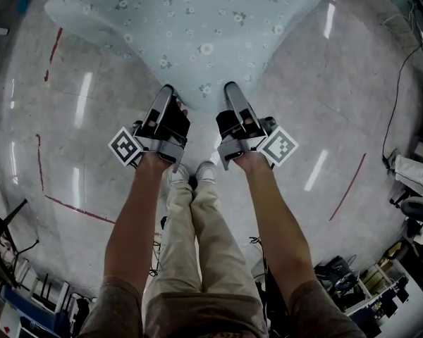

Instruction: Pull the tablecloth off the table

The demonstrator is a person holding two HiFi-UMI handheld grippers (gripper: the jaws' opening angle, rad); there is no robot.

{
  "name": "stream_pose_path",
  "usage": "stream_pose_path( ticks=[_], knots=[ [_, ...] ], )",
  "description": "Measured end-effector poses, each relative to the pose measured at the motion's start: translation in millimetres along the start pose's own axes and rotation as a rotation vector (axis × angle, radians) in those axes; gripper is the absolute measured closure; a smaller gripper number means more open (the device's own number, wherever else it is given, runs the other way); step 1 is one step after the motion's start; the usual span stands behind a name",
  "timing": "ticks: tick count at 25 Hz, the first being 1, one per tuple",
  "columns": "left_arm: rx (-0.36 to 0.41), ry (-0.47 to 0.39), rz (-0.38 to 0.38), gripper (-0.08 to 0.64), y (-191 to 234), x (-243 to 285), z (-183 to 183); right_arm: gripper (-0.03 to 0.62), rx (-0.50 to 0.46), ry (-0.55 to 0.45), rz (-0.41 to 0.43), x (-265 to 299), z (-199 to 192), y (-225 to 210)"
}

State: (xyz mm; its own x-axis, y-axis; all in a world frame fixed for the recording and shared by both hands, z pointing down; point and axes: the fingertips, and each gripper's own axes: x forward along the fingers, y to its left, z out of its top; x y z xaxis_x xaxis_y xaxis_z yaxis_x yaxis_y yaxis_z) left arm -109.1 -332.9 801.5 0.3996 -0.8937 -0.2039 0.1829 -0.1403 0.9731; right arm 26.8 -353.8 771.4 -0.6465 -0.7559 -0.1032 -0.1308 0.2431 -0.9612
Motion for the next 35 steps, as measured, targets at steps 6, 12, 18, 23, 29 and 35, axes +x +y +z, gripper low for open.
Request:
stream_pose_path(
  ticks=[6,12,18,23,29,35],
  knots=[
    [0.036,0.0,-0.005,0.373,-12,-6,0,0.502,-0.04,0.002,-0.018,0,2,6],
    [-0.057,-0.133,-0.14,0.428,-26,-32,2,0.522,-0.024,0.005,-0.011,-2,1,11],
    [-0.115,-0.195,-0.293,0.43,-40,-46,3,0.546,-0.013,0.0,-0.021,-2,-1,9],
    [-0.13,-0.228,-0.336,0.405,-37,-24,9,0.566,-0.019,-0.003,-0.03,-1,-2,9],
    [-0.082,-0.203,-0.293,0.44,-40,-4,20,0.574,-0.064,0.017,-0.046,-3,-3,13],
    [-0.04,-0.17,-0.256,0.509,-45,-6,20,0.583,-0.112,-0.005,-0.073,-3,-1,12]
  ],
)
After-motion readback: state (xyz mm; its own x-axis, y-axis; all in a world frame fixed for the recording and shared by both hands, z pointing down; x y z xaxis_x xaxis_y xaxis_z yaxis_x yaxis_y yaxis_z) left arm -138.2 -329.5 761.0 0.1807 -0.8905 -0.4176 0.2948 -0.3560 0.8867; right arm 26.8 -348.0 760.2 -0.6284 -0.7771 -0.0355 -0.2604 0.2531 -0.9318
